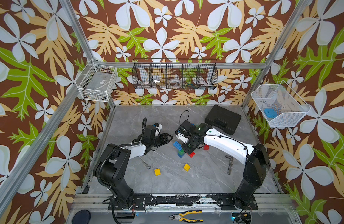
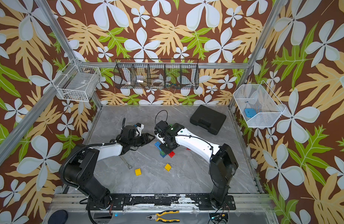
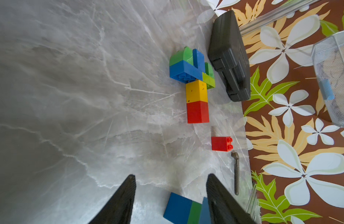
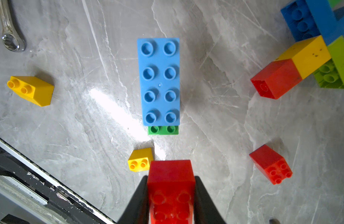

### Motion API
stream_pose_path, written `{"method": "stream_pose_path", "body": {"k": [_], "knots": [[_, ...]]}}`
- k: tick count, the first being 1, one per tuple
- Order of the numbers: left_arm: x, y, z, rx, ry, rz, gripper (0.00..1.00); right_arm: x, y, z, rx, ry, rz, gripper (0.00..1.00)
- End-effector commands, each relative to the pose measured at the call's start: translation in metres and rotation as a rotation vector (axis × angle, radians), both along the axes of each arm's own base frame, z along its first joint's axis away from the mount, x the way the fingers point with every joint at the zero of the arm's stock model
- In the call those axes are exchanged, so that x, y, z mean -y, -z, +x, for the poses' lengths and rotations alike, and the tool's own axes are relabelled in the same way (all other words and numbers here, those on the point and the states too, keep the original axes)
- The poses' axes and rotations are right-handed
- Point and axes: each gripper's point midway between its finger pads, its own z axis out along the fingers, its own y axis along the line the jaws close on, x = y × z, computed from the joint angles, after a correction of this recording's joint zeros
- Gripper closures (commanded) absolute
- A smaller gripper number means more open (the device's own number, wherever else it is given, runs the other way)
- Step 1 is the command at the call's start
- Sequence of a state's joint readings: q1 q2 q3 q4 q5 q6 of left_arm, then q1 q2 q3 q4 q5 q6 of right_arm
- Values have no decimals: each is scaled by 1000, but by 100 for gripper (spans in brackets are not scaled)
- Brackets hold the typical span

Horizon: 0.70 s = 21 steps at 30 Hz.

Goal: Assemble a fork with lego
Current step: Assemble the lego brick with the lego brick.

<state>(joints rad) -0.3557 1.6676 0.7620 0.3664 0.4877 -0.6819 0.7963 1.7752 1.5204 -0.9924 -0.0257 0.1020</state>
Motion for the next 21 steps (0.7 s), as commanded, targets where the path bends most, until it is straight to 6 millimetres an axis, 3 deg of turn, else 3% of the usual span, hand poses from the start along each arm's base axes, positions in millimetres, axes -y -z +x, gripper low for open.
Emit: {"method": "stream_pose_path", "body": {"k": [1,21], "knots": [[2,3,-3,2,38,20,40,1,3,1,-5,37,-16,100],[11,6,-15,-2,132,-4,42,-15,12,8,1,51,9,100]]}}
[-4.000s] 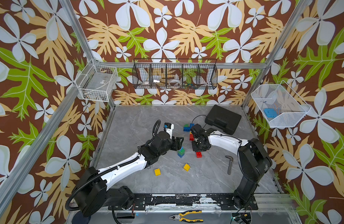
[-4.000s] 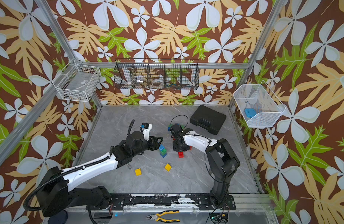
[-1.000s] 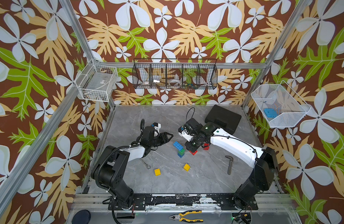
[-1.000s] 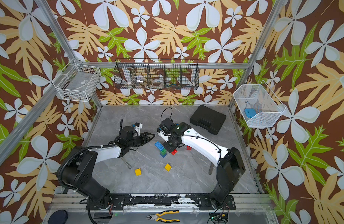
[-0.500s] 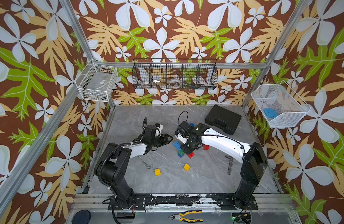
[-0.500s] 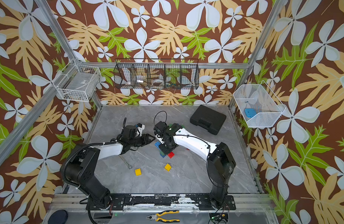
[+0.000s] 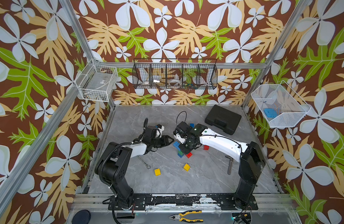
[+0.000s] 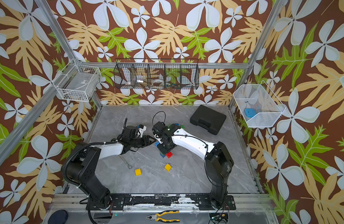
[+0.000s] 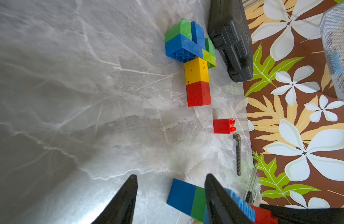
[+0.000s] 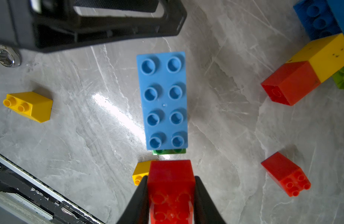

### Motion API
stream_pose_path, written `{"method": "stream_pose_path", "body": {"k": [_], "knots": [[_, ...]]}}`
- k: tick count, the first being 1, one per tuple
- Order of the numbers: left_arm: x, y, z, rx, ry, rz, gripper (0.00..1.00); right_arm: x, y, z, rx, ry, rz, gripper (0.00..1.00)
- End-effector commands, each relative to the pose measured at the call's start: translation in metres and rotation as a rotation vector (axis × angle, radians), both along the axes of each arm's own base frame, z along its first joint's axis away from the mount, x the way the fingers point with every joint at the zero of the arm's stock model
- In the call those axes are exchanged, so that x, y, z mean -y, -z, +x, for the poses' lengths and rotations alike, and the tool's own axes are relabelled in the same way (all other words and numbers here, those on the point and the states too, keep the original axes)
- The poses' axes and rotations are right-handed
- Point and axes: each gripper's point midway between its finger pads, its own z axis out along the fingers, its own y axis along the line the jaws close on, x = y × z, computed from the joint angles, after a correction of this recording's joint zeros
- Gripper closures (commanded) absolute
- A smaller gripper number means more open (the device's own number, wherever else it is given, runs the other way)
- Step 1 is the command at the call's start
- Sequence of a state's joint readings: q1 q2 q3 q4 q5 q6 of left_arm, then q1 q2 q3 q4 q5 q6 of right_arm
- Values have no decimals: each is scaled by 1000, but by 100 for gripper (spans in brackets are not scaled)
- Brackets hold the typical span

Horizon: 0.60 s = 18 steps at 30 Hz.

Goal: Assemble a fork with lego
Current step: Assemble the lego brick with the lego brick.

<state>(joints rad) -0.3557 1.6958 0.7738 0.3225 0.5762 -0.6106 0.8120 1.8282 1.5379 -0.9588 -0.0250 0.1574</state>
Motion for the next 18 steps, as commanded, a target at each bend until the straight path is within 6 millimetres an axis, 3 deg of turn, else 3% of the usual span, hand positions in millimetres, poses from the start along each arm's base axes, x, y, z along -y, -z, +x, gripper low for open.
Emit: {"method": "stream_pose_path", "body": {"k": [1,18], "knots": [[3,-4,-2,23,26,-9,42,-2,0,4,10,13,0,100],[5,-6,-6,28,47,-18,42,-8,10,6,-10,7,-2,100]]}}
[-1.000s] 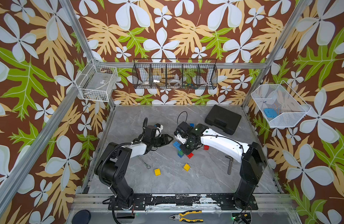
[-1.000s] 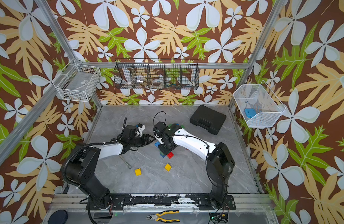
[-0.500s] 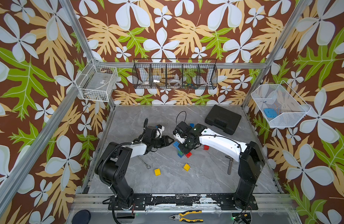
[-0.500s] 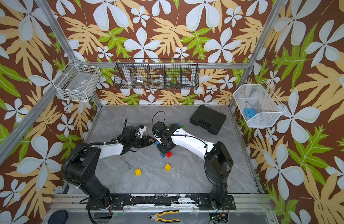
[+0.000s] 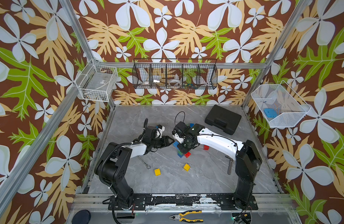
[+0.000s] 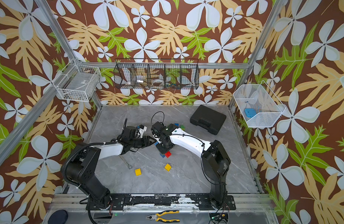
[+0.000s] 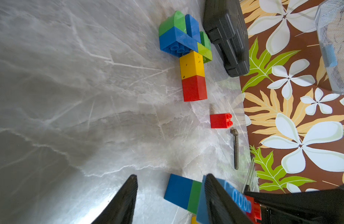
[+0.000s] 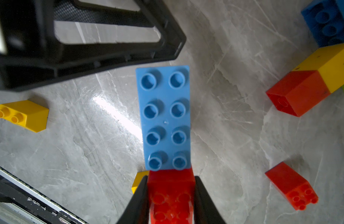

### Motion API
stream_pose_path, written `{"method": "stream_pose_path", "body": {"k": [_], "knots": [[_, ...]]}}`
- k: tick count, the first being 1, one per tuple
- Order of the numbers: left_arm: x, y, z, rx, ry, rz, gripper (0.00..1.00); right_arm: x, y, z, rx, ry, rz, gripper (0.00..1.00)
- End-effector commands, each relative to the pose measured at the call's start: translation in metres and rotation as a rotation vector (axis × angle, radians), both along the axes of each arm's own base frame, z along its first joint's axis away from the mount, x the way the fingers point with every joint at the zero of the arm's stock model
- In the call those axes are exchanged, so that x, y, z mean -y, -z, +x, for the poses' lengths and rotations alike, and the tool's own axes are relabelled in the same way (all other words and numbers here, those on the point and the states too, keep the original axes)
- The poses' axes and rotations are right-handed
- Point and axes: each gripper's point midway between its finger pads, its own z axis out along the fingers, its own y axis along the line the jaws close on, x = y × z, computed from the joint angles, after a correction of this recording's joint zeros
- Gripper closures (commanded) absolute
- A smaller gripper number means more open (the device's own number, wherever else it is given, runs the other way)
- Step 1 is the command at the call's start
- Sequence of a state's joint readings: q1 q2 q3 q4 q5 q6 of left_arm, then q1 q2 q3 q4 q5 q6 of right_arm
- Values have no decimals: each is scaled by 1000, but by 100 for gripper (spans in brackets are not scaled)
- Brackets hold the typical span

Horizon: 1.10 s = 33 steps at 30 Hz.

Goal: Assemble a fork with lego
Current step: Assemble the lego brick with the lego brick.

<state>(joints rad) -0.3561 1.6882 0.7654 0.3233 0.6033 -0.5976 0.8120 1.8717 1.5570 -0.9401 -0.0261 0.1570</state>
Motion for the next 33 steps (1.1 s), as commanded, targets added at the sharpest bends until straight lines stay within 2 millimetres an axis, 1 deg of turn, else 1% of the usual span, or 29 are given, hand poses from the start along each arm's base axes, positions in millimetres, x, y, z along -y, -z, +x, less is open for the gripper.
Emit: {"method": "stream_pose_path", "body": {"k": [1,13,23,33], "knots": [[3,-5,-1,26,23,-8,42,-1,1,0,-10,7,-1,100],[11,-7,-6,33,50,-12,42,3,6,-6,-51,2,-37,100],[11,-7,-6,36,50,-18,42,4,9,-6,-85,-9,-82,100],[12,-8,-8,38,59,-21,42,5,18,-6,-115,-14,-120,100]]}}
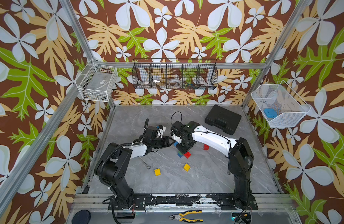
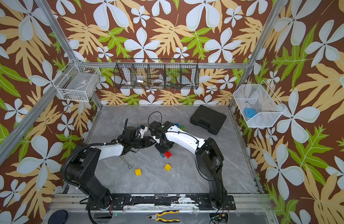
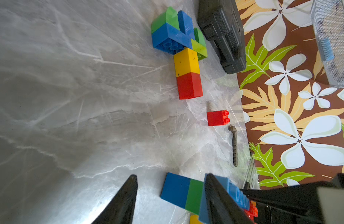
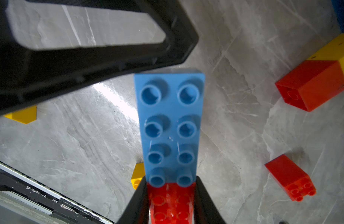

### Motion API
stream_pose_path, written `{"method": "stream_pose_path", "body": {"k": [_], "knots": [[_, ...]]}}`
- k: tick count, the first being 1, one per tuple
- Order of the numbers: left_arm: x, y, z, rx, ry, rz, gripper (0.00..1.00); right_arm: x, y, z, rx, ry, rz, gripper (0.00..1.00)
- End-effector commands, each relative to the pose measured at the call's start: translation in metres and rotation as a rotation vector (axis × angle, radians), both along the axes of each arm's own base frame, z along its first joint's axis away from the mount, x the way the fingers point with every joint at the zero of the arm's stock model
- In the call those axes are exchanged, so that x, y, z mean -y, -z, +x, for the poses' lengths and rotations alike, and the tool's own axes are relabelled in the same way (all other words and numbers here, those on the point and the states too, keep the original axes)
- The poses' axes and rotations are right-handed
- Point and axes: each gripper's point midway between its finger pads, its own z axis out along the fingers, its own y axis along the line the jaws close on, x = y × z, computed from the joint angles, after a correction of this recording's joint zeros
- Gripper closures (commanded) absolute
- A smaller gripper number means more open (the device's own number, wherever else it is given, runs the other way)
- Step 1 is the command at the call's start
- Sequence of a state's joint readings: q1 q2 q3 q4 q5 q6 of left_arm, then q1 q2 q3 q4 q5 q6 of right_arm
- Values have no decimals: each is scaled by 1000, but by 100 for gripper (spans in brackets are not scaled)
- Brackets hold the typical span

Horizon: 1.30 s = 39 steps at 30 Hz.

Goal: Assemble a fork with lego
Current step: Assemble the lego brick with the lego brick.

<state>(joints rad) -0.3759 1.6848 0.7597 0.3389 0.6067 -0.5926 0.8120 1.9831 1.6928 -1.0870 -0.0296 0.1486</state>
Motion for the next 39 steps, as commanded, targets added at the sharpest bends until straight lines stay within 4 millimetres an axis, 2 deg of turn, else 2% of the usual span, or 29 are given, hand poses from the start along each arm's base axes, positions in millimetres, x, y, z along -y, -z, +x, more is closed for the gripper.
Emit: {"method": "stream_pose_path", "body": {"k": [1,14,15,16,20,22,23,30,35,39], "knots": [[4,-6,-3,23,34,-17,42,4,9,-5,-33,-5,-34,100],[3,-7,-4,28,31,-14,42,3,14,-5,-49,-11,-47,100],[3,-7,-4,26,31,-14,42,3,12,-4,-42,-7,-41,93],[3,-7,-4,28,31,-15,42,1,9,-2,-32,-4,-28,82],[2,-8,-5,30,28,-9,42,-10,-9,6,19,5,40,32],[1,-7,-5,29,23,-6,42,-16,-20,12,52,10,75,20],[0,-7,-4,28,19,-5,42,-19,-26,14,68,11,95,2],[-5,-3,0,11,-27,9,41,-21,-56,28,201,35,183,0],[-21,-1,7,5,-108,36,38,-4,-95,43,443,108,307,0],[-35,1,11,-9,-167,29,38,18,-111,50,613,239,381,1]]}}
